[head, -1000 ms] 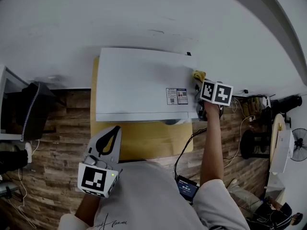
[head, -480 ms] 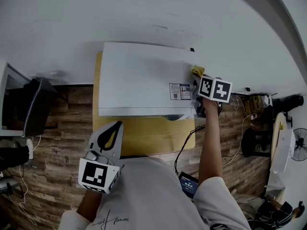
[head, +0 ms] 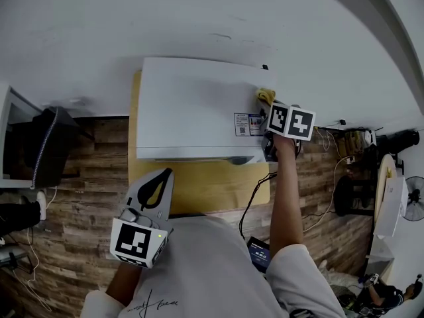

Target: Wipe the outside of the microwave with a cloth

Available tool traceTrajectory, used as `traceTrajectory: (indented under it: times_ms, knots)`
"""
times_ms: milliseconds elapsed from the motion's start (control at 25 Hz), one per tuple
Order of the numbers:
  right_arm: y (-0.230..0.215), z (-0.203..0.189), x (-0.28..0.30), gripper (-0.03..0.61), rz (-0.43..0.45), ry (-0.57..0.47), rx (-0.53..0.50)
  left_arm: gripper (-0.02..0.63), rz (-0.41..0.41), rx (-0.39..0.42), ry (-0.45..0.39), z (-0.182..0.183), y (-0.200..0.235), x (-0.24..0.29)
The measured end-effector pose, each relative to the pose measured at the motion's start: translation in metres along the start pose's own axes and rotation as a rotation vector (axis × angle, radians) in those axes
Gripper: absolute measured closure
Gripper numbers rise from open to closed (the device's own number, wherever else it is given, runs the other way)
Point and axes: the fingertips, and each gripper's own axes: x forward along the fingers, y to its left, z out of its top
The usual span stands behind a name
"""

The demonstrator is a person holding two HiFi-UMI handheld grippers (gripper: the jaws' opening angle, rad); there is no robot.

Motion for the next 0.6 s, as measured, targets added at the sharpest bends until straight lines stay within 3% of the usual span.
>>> traceTrajectory:
  times_ms: [600]
  knots:
    - [0.063, 0.002, 0.009, 0.456, 0.096, 0.002, -0.028, 0.623, 0.004, -0.007, -0.005, -0.001, 0.001, -0.003]
